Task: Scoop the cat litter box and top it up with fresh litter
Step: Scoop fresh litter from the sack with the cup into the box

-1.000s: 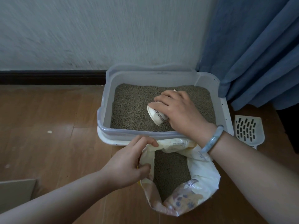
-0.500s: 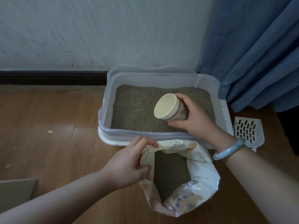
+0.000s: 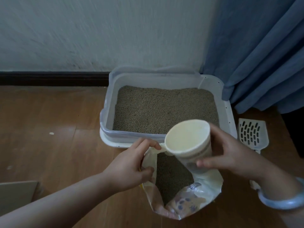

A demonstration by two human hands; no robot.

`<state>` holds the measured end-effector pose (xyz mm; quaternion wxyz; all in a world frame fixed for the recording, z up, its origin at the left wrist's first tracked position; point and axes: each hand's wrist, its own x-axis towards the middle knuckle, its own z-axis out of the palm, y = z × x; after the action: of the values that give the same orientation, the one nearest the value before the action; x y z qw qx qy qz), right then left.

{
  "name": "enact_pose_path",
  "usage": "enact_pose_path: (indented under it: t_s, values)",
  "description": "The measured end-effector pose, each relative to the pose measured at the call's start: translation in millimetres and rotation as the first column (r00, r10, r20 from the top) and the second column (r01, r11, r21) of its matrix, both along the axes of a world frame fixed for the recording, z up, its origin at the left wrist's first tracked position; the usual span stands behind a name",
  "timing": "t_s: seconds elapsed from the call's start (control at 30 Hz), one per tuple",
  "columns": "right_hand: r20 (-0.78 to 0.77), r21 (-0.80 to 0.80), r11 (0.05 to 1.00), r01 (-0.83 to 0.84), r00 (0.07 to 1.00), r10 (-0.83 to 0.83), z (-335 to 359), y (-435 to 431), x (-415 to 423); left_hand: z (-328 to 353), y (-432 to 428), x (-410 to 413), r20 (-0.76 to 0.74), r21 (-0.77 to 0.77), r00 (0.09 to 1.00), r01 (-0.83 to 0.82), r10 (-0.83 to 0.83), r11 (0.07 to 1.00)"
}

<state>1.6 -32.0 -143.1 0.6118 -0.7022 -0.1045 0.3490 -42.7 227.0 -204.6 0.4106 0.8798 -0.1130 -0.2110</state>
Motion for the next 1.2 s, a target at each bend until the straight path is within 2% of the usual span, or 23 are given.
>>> enact_pose_path:
  t_s: [0.07,0.17,0.27,0.37,0.43,0.53,0.63,0.7,0.87,1.0,1.1,1.2]
  values:
    - [-0.035,-0.120,0.988,-0.093,0.995,0.089,-6,-1,-12,-1,0,0,-0.001,-0.005,1.000,-0.005,0.005,1.000]
    - [0.085,-0.374,0.910,-0.179,0.971,0.225,-22,3,-27,-2,0,0,-0.007,-0.001,1.000,-0.017,0.017,1.000]
    - [0.169,-0.505,0.845,-0.177,0.940,0.297,-28,11,-36,-2,-1,0,-0.005,-0.005,1.000,-0.017,0.017,1.000]
    - [0.192,-0.687,0.693,-0.217,0.866,0.461,-24,19,-38,0,-1,-1,-0.004,-0.015,1.000,-0.031,0.031,0.999]
    - [0.226,-0.792,0.583,-0.180,0.802,0.554,-22,26,-39,1,-1,-1,-0.005,-0.028,0.999,-0.042,0.042,0.999]
    - [0.262,-0.890,0.449,-0.078,0.719,0.644,-26,44,-44,1,-1,-1,-0.012,-0.030,0.999,-0.053,0.053,0.998]
    - [0.216,-0.941,0.336,-0.031,0.710,0.670,-40,65,-46,1,-1,-1,-0.015,-0.032,0.998,-0.055,0.055,0.998]
    - [0.194,-0.952,0.305,-0.025,0.720,0.666,-47,71,-44,2,0,-1,-0.015,-0.032,0.998,-0.054,0.054,0.998]
    - [0.200,-0.955,0.296,0.001,0.739,0.644,-64,68,-41,2,1,-1,-0.019,-0.033,0.998,-0.054,0.054,0.998]
    - [0.225,-0.933,0.359,-0.015,0.756,0.615,-75,75,-40,2,-1,-1,-0.013,-0.037,0.999,-0.047,0.046,0.998]
    - [0.242,-0.859,0.505,-0.089,0.798,0.552,-67,62,-39,1,0,-1,-0.016,-0.046,0.999,-0.048,0.048,0.998]
    - [0.338,-0.677,0.726,-0.117,0.828,0.448,-57,37,-41,0,1,-1,-0.014,-0.051,0.999,-0.043,0.042,0.998]
